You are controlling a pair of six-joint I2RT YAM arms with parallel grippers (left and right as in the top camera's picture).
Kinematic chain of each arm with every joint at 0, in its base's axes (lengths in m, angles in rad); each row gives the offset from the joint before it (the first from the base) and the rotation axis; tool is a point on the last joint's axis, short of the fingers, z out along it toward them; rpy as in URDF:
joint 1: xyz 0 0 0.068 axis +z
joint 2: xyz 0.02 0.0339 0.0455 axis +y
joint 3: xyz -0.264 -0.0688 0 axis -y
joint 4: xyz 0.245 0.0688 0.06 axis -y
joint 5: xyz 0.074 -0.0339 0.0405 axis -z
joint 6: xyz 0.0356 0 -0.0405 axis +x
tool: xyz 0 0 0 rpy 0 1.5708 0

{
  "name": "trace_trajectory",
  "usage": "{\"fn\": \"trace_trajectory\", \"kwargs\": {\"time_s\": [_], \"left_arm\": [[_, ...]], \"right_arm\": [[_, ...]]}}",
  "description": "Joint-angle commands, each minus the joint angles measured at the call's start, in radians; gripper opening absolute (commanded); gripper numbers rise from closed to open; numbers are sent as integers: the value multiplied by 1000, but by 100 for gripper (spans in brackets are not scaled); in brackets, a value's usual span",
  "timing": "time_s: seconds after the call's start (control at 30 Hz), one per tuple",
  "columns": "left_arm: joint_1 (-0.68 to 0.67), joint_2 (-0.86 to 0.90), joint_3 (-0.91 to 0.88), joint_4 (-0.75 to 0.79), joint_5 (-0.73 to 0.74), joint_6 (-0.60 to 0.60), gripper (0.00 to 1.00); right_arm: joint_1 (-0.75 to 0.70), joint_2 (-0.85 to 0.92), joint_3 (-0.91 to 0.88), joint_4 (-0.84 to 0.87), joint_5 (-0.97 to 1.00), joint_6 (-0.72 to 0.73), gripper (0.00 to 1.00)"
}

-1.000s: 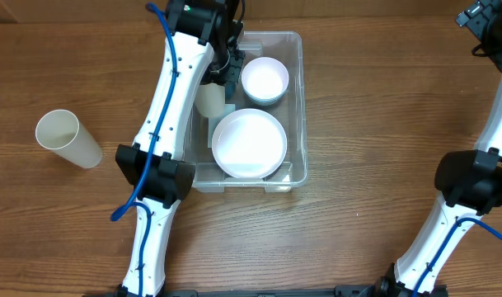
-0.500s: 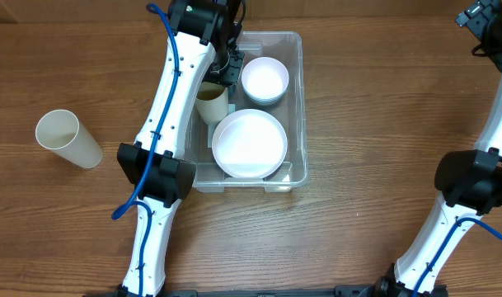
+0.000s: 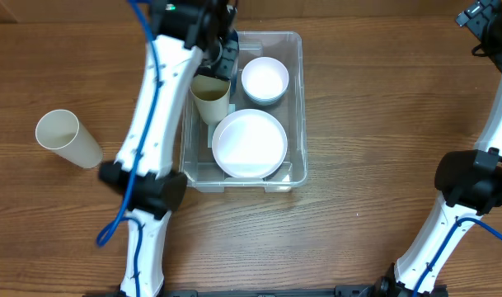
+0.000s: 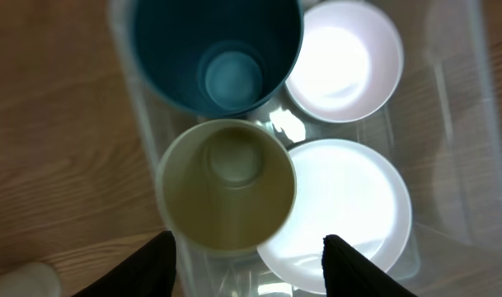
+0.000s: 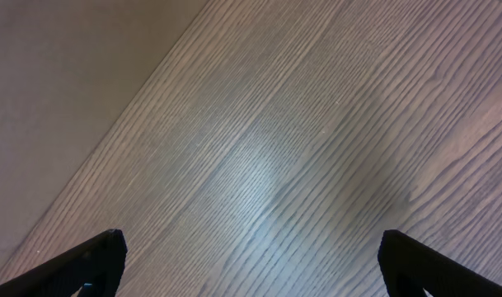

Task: Pack container
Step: 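Release the cream cup and move the left gripper to the other cream cup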

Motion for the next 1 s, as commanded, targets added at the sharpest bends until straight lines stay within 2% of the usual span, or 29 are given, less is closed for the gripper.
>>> {"fn": "trace_trajectory", "kwargs": {"time_s": [0.0, 0.13, 0.23, 0.33, 0.47, 0.6, 0.73, 0.97], "left_arm": [[0, -187, 28, -5, -63, -15, 58], [35, -333, -3, -5, -106, -22, 59], [88, -459, -117, -5, -105, -61, 59], [133, -604, -343, -5, -120, -84, 59], [225, -764, -699, -5, -291, -193, 65], [344, -804, -909, 63, -294, -192, 68], [455, -803, -1030, 180, -290, -182, 72], [624, -800, -1218, 404, -149, -103, 78]], "right_arm": [[1, -47, 32, 4, 7, 5, 100], [1, -47, 32, 4, 7, 5, 100], [1, -47, 32, 4, 7, 5, 100], [1, -47, 32, 4, 7, 5, 100], [1, -47, 32, 4, 7, 5, 100], [1, -47, 32, 4, 7, 5, 100], [1, -47, 32, 4, 7, 5, 100], [1, -47, 32, 4, 7, 5, 100]]}}
